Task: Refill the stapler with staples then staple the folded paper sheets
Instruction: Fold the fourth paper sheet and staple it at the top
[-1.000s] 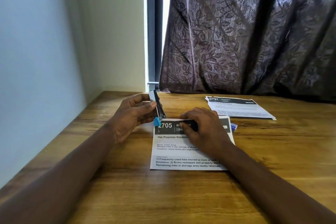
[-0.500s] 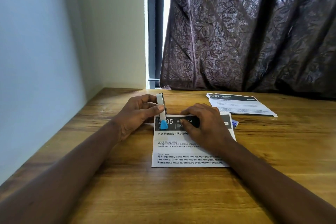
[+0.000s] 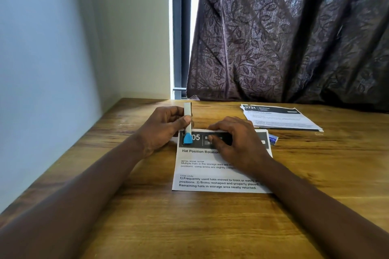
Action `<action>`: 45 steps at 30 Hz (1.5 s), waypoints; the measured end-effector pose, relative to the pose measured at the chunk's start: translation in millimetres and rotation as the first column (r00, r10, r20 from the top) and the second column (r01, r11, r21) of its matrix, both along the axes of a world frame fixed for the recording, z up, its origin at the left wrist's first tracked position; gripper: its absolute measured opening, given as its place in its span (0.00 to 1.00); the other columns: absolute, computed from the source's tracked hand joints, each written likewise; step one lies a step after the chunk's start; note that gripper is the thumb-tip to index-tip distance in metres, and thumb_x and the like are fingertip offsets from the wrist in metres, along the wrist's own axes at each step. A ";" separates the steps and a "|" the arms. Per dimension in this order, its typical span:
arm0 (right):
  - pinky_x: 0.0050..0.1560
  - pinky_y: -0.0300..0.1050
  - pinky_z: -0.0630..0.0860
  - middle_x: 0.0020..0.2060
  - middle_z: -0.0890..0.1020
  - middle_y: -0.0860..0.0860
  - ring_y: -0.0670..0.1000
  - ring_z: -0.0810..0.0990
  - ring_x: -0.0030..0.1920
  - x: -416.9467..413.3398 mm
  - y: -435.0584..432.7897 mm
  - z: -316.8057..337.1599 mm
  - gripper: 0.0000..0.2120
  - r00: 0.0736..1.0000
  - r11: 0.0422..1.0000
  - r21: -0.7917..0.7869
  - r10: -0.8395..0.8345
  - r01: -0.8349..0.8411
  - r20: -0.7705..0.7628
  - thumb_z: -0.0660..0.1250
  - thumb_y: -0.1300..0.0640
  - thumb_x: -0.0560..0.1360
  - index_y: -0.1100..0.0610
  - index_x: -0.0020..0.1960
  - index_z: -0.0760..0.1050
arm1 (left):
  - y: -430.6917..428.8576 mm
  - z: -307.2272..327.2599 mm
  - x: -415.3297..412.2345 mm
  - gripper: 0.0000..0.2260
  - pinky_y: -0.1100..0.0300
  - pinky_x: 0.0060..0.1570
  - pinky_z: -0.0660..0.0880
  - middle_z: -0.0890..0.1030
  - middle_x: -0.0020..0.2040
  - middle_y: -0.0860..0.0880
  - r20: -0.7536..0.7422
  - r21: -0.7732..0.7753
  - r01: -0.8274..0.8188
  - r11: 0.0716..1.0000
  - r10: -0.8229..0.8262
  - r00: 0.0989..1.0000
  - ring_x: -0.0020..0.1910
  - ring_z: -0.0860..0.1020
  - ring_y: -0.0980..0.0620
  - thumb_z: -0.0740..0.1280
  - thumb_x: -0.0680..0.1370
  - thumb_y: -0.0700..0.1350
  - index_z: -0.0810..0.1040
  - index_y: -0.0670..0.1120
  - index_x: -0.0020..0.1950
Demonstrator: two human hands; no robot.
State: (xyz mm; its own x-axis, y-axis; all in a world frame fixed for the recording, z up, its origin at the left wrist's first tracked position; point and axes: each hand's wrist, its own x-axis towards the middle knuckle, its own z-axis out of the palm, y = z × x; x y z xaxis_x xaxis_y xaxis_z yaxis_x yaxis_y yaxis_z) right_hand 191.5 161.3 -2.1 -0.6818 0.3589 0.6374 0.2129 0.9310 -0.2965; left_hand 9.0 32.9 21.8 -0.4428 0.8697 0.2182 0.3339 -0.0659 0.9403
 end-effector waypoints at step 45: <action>0.58 0.58 0.68 0.56 0.79 0.56 0.61 0.75 0.56 93.4 97.8 53.5 0.20 0.581 0.793 -0.190 -0.564 0.578 -0.587 0.59 0.46 0.80 0.53 0.67 0.76 | 26.6 44.9 68.5 0.04 0.67 0.30 0.74 0.87 0.40 0.47 -0.047 0.239 -0.233 0.942 0.251 0.967 0.32 0.81 0.57 0.70 0.79 0.37 0.85 0.41 0.49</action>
